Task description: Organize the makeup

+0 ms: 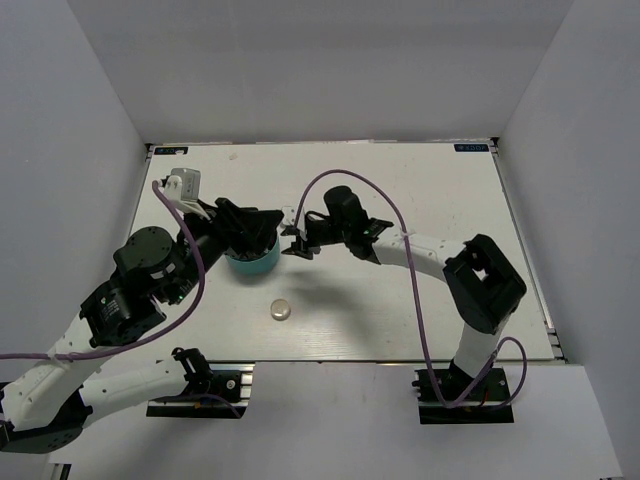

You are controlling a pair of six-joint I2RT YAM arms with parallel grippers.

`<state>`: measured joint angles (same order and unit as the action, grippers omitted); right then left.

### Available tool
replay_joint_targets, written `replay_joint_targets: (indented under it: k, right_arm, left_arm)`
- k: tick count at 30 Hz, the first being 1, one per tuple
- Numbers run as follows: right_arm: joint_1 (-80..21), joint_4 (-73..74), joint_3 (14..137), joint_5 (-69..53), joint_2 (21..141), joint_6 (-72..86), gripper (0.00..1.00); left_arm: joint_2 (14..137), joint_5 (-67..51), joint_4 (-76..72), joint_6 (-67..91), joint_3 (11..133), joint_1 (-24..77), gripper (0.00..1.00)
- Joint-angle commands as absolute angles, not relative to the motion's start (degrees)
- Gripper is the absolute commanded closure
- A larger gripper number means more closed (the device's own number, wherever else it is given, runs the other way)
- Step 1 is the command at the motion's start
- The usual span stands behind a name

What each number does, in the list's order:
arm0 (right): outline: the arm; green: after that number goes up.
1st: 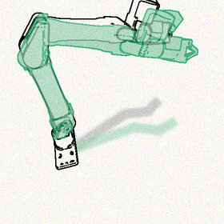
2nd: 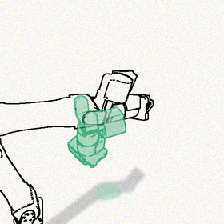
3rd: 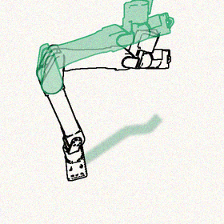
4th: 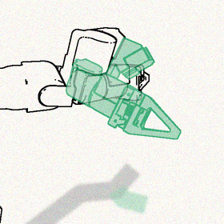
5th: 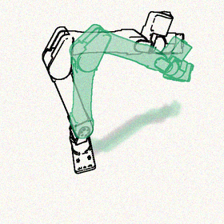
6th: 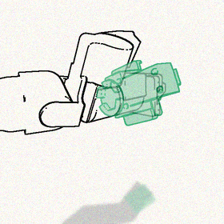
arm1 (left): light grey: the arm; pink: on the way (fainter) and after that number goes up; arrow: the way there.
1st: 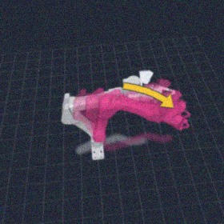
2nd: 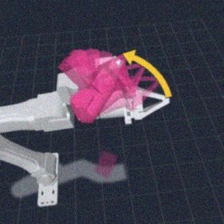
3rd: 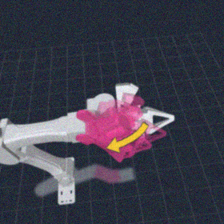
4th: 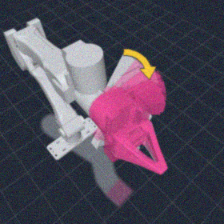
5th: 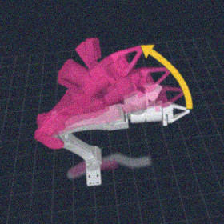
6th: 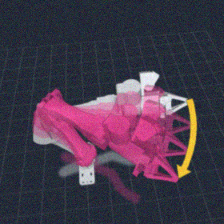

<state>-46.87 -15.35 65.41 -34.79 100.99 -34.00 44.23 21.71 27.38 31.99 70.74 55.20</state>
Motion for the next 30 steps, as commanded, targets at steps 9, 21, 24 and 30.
replay_joint_targets:
  k: [9,21,24,30]
  right_arm:
    - [-47.02,-10.64,77.42,-39.02,108.46,-38.14,0.48]
    - [-47.37,-5.19,82.09,-44.73,110.65,-35.95,0.53]
    - [-47.64,-3.96,83.05,-45.35,111.62,-35.77,0.54]
    - [-48.16,-2.81,84.20,-45.62,112.94,-35.60,0.56]
  left_arm:
    - [43.95,23.46,25.93,31.29,69.61,54.93,0.25]
    - [44.21,24.96,25.05,30.59,69.26,54.93,0.24]
    - [44.30,25.05,24.79,30.50,69.26,54.93,0.23]
    - [44.56,25.22,24.00,30.15,69.17,54.93,0.24]
